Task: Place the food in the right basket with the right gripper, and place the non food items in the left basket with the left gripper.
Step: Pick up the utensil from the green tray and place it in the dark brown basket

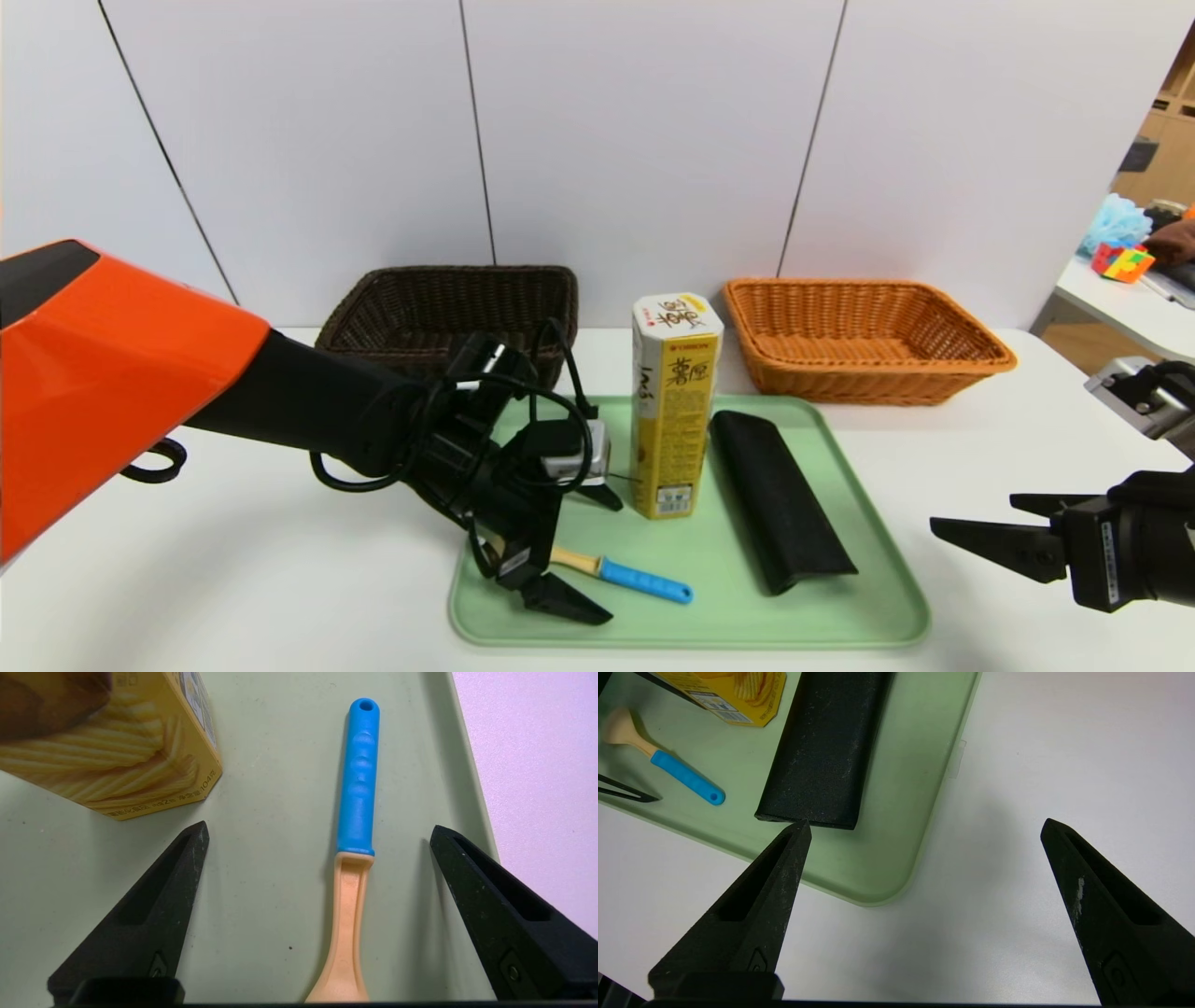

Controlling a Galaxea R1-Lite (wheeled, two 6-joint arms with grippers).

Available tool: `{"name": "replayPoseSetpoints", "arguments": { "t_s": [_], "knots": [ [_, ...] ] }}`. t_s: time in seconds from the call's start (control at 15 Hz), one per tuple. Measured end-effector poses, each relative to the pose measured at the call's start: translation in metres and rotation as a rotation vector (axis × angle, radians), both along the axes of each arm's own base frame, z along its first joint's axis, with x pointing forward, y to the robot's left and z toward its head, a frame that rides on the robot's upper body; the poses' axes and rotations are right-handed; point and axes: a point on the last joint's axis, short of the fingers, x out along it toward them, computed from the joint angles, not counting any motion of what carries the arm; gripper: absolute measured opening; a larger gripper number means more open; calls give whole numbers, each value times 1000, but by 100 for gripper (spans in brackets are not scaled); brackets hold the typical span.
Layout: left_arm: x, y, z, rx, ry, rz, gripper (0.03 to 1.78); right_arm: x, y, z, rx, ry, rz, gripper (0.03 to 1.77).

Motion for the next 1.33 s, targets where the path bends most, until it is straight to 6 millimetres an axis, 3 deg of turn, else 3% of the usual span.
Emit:
{"name": "replayPoseSetpoints", "arguments": {
  "t_s": [0.07,0.13,0.33,0.53,0.6,0.67,1.07,1.33],
  "knots": [
    [0,0,0,0,0,-1,169,0,0,0,0,0,0,170],
    [0,0,0,0,0,-1,158,0,0,0,0,0,0,170],
    [0,0,-1,1,1,-1,110,0,0,0,1,1,-1,170],
    [-1,0,0,-1,1,-3,78,-1,0,0,0,-1,0,170],
    [-1,0,0,-1,1,-2,56,-1,0,0,0,-2,0,170],
    [-1,0,1,-2,-1,-2,12,-1,0,0,0,-2,0,170],
    [-6,4,8,-8,-9,0,16,-3,0,-1,1,1,-1,170],
    [-14,15,28,-18,-43,23,16,-3,0,-4,8,-36,-3,170]
  ]
}}
